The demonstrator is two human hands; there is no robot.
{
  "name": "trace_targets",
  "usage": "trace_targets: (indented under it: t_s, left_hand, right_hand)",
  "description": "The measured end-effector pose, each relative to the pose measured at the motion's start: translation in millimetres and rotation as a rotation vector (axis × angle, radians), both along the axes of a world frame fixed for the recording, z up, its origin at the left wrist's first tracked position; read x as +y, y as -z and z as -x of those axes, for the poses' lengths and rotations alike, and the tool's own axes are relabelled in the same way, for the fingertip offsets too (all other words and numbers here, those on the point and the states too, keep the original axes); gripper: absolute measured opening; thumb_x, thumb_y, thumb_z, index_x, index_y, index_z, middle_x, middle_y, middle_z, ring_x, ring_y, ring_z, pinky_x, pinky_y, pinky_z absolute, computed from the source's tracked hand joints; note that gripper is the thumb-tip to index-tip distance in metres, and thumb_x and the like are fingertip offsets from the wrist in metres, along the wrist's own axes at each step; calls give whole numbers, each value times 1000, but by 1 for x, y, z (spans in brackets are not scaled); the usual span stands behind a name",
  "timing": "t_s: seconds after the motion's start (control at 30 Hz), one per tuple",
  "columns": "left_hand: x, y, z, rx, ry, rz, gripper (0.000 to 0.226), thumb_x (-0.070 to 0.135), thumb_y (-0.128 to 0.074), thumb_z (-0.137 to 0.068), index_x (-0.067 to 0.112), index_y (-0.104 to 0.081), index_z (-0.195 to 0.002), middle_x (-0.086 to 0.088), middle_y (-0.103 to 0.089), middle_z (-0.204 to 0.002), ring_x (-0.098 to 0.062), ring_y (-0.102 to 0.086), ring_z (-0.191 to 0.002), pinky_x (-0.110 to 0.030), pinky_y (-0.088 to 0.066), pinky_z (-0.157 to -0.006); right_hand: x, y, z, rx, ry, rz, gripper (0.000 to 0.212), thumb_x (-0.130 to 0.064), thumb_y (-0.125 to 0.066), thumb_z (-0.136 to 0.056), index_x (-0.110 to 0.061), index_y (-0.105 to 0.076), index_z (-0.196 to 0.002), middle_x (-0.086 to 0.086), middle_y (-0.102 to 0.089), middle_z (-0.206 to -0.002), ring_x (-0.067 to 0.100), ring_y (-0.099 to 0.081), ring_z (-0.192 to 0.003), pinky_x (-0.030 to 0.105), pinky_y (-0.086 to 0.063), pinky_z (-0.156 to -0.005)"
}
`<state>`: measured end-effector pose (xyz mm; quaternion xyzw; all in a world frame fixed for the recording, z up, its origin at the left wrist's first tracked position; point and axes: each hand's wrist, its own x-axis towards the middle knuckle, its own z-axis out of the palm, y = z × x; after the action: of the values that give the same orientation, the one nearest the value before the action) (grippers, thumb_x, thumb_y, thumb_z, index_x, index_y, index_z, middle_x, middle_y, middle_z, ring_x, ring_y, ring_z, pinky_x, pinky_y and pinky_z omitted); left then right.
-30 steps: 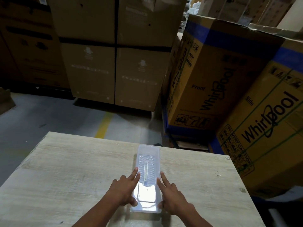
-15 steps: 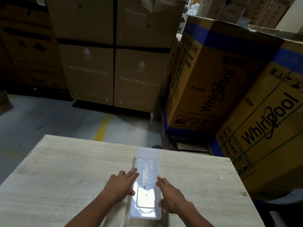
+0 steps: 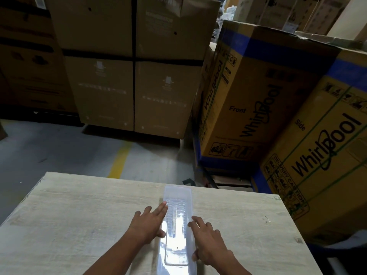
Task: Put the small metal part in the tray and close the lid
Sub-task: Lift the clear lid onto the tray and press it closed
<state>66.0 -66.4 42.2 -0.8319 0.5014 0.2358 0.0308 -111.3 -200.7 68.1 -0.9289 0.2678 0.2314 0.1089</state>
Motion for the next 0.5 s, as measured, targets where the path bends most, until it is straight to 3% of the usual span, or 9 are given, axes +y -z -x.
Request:
trace_targets:
  t_s: [0.17,0.5]
  left_hand:
    - [-16,-6,-11,11,7,-57,110,48,-70,-84,20,9,-156,8,19,-166,-33,-8,-153,-58,-21,-118]
    - [-38,-5,-24,2,41,-112,136,48,-85,-68,16,15,-154,-3,30,-163,-41,-11,-151,-61,-20,-119]
  right_hand:
    - [0,2,-1,43,-4,-3,103,-16,-82,-80,-20,-13,-156,-3,0,-169,39,-26,-145,59,-32,-111]
    - [-5,1,-7,39,-35,-16,100,-20,-87,-73,-19,-24,-151,0,-12,-165,39,-31,-141,59,-36,-109]
